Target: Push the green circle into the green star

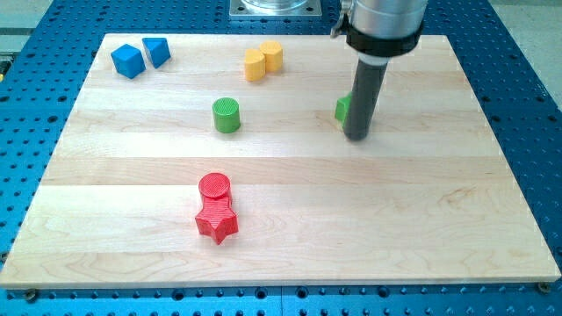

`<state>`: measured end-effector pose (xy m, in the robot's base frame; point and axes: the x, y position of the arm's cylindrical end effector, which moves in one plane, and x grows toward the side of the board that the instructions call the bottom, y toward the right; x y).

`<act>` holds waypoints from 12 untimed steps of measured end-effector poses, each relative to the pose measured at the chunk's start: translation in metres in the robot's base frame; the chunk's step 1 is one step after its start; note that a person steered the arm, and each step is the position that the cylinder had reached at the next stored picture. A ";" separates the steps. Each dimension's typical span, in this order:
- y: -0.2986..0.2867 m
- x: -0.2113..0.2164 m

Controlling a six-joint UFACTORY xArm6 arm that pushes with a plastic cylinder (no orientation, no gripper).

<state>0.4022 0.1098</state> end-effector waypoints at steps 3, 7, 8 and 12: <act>-0.034 -0.110; -0.112 -0.023; -0.195 -0.001; -0.257 -0.019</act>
<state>0.3834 -0.1470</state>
